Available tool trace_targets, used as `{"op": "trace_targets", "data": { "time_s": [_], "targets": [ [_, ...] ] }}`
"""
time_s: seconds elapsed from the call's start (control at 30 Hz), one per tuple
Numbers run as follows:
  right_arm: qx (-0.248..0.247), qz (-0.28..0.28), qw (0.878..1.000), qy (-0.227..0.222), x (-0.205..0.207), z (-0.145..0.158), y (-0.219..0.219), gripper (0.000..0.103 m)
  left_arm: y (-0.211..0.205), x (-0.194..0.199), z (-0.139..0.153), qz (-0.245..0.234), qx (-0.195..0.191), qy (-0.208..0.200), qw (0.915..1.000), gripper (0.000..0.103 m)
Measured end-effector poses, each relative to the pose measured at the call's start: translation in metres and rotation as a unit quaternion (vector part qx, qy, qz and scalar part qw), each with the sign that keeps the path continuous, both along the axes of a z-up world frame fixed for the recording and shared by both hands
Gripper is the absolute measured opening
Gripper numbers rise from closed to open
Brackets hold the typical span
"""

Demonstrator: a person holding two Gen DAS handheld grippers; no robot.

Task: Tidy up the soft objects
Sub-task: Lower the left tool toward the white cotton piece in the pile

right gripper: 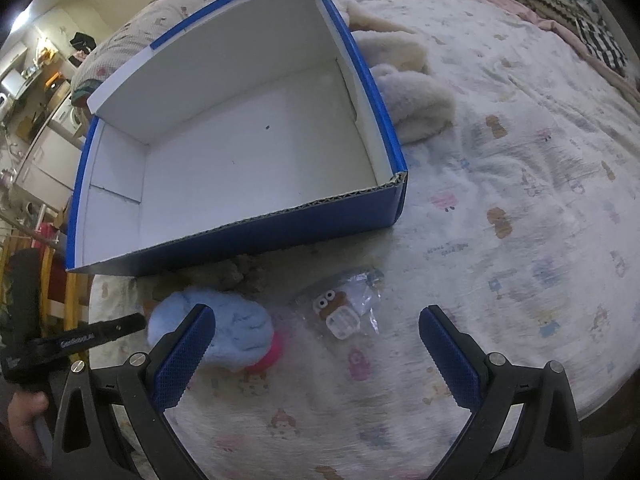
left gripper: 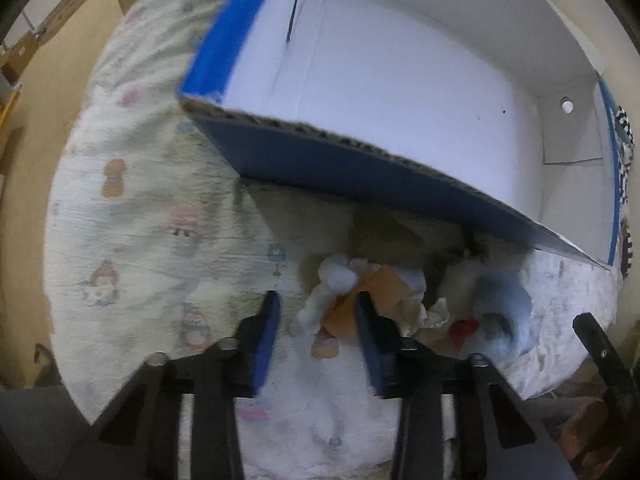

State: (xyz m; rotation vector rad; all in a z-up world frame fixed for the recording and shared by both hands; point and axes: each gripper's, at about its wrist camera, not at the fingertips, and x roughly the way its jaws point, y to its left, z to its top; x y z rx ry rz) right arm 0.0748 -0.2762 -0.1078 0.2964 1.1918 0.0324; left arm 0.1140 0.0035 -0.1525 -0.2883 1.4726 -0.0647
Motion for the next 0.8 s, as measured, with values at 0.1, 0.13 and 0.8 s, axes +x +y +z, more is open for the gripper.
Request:
{"op": "trace_targets", "data": {
  "time_s": [0.1, 0.13, 0.8],
  "targets": [
    [-0.002, 0.001, 1.0, 0.001, 0.0, -0.001, 0.0, 0.103, -0.002, 0.005, -0.007, 0.007, -0.021, 0.01, 0.9997, 0.025],
    [-0.003, 0.001, 1.0, 0.002, 0.001, -0.002, -0.001, 0.103, -0.004, 0.006, -0.011, 0.005, -0.033, 0.018, 0.9993, 0.025],
    [-0.009, 0.002, 1.0, -0.004, -0.004, 0.002, 0.001, 0.103, 0.006, -0.024, 0.013, 0.023, -0.026, -0.028, 0.999, 0.002]
  ]
}}
